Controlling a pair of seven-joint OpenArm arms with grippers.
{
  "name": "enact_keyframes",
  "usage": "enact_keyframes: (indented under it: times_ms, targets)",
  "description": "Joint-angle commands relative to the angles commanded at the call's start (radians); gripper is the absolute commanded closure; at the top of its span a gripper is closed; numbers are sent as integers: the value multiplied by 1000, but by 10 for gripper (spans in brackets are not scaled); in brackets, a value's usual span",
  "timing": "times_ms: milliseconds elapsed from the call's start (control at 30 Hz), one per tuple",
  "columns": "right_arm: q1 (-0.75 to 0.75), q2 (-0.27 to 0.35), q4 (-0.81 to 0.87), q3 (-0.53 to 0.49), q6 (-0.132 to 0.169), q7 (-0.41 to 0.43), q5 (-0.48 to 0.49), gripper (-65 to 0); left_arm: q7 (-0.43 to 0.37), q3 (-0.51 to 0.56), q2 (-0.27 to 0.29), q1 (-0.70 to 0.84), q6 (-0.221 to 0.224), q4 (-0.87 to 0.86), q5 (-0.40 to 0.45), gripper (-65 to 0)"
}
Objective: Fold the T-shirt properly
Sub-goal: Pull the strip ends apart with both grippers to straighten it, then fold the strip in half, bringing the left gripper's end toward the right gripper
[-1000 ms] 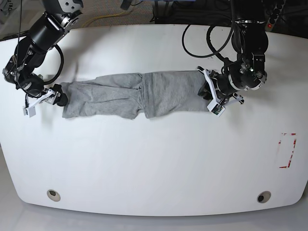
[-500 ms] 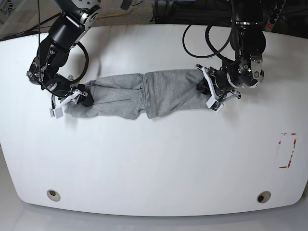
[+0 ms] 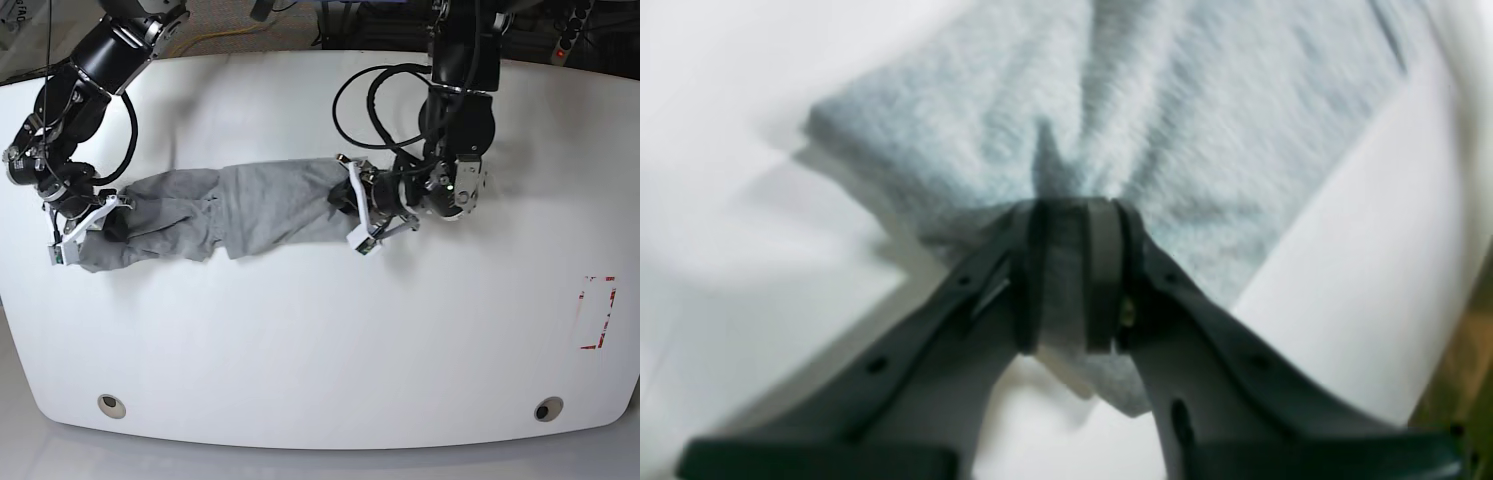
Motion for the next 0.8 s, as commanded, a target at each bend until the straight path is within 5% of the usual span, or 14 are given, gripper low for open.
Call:
enact_keyframes:
  times_ms: [233,467,800]
  targets:
    - [-28,0,192,-196,0,-26,-8,0,-109,117,38,-46,98,-121,-6,-89]
    - [-60,-58,230,-311,0,-26,-17,0,-124,130,38,-48,101,-133,-8,-89]
    - [-54,-127,49,-450,0,21,-149,0,-126,124,38,-43,95,-135,-9,-89]
